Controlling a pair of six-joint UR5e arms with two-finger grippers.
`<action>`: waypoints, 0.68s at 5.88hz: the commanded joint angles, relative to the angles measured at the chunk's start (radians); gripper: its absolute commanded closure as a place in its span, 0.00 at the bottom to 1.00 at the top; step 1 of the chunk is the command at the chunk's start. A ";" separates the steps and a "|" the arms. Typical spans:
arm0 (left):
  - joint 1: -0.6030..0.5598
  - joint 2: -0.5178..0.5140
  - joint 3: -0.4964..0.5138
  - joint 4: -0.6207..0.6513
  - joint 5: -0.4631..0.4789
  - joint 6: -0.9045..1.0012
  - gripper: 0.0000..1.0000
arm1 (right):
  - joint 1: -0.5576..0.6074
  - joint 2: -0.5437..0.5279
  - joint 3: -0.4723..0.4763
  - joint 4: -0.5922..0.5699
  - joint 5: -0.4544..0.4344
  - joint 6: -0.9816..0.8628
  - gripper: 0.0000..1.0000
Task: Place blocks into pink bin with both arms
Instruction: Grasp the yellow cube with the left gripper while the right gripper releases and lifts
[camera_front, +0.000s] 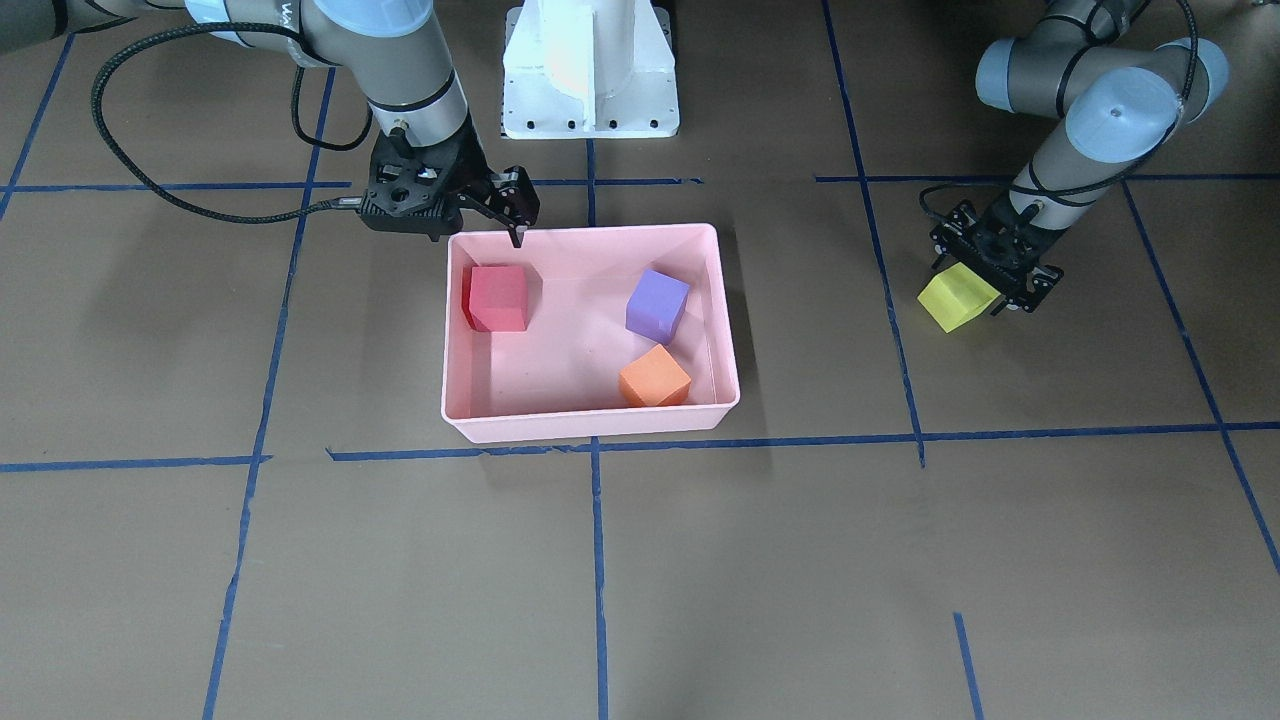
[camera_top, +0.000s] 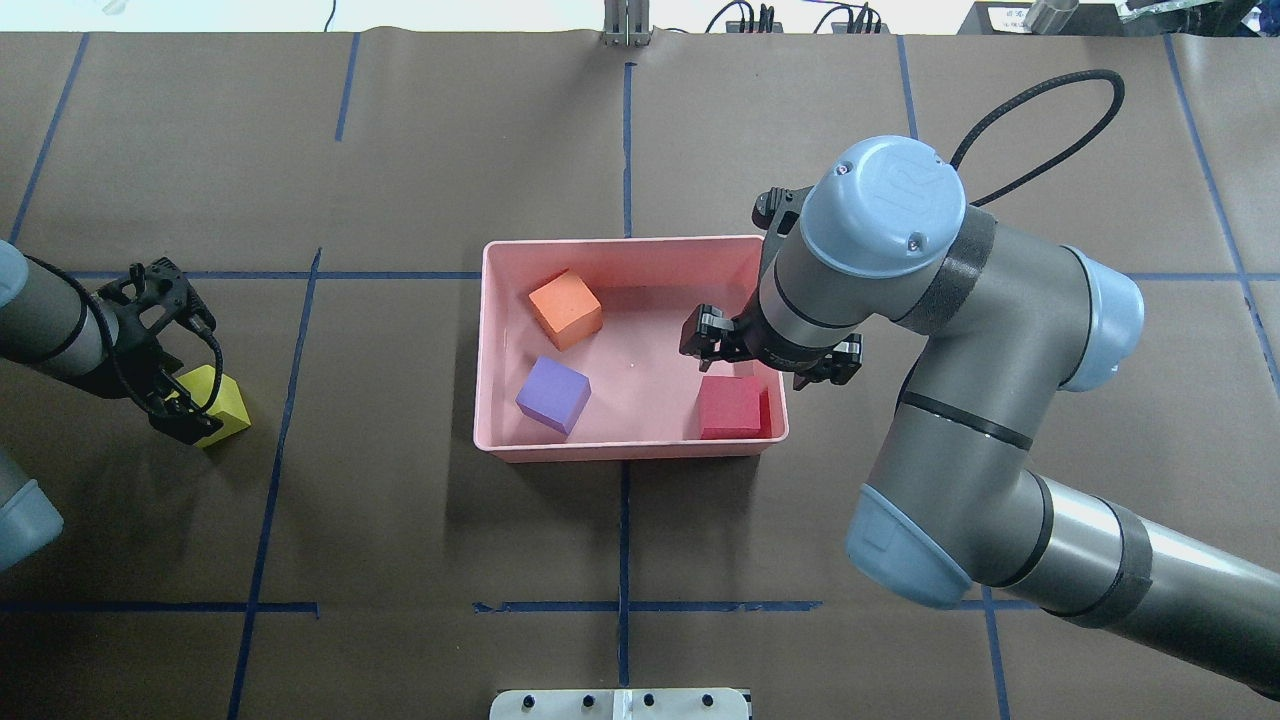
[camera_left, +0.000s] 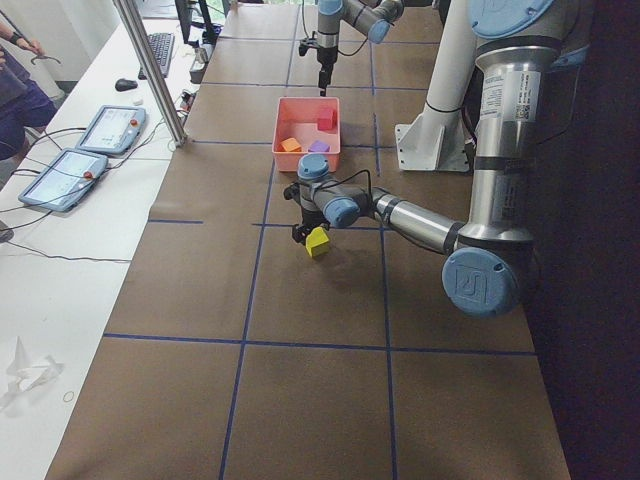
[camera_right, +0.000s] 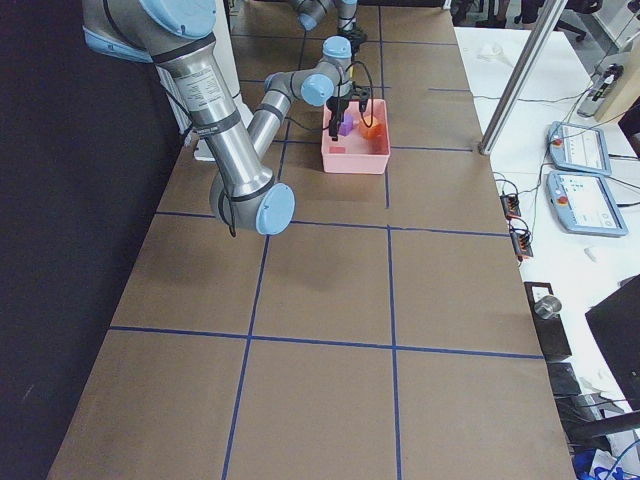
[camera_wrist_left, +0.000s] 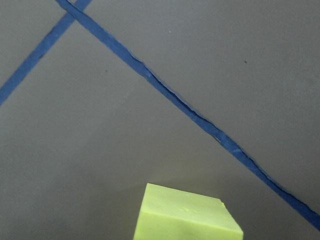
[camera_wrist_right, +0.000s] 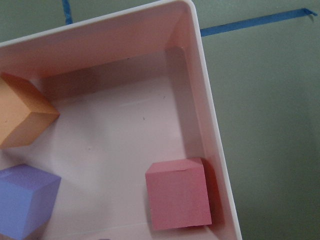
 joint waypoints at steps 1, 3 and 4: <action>0.006 -0.008 0.045 -0.001 -0.042 -0.003 0.00 | -0.003 -0.005 0.000 0.001 -0.003 0.000 0.00; 0.012 -0.034 0.074 0.000 -0.051 -0.008 0.18 | -0.002 -0.002 0.006 0.001 0.000 -0.026 0.00; 0.012 -0.035 0.069 0.006 -0.074 -0.008 0.50 | 0.007 -0.002 0.009 0.001 0.002 -0.040 0.00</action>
